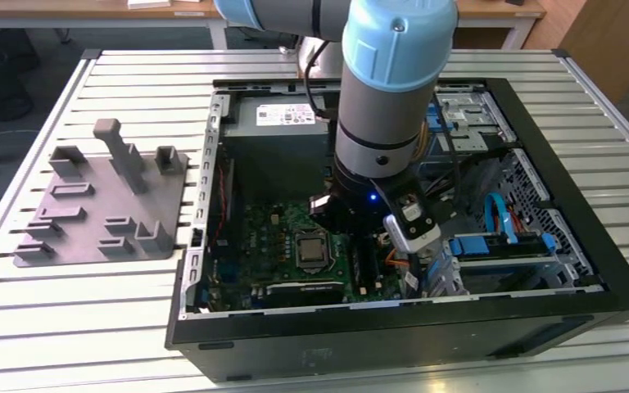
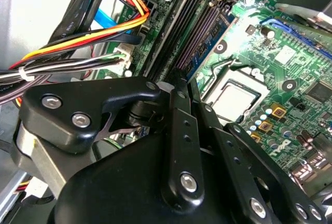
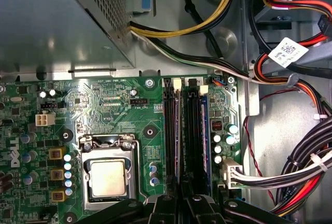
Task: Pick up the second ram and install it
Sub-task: 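Insert the second ram into the second slot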
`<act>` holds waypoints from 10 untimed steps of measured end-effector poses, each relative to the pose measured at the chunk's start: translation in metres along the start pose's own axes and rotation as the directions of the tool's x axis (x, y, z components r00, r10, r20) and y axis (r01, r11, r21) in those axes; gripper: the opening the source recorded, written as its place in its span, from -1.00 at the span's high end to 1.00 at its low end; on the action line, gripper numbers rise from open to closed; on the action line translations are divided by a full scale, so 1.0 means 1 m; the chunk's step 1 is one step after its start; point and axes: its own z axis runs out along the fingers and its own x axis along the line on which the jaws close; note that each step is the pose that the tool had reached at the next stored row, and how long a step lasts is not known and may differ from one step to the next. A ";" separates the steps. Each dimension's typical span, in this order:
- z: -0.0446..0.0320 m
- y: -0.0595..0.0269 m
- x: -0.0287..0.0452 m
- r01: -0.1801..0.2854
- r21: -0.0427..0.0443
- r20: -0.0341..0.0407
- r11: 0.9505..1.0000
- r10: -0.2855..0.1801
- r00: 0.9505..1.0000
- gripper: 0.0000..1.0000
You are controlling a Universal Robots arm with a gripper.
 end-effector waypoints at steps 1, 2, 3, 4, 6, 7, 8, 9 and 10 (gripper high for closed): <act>0.0000 0.0000 0.0000 0.000 0.000 0.000 1.000 0.000 1.000 0.73; 0.0000 0.0000 0.0000 0.000 0.000 0.000 1.000 0.000 1.000 0.73; 0.0000 0.0000 0.0000 0.000 0.000 0.000 1.000 0.000 1.000 0.73; 0.0000 0.0000 0.0000 0.000 0.000 0.000 1.000 0.000 1.000 0.73; 0.0000 0.0000 0.0000 0.000 0.000 0.000 1.000 0.000 1.000 0.73; -0.0002 0.0001 0.0000 0.000 0.001 0.000 1.000 0.000 1.000 0.73; -0.0007 0.0001 0.0000 0.000 0.002 0.000 1.000 0.000 1.000 0.73; -0.0016 0.0001 0.0000 0.000 0.002 0.000 1.000 0.000 1.000 0.73; -0.0026 0.0001 0.0000 0.000 0.003 0.000 1.000 0.000 1.000 0.73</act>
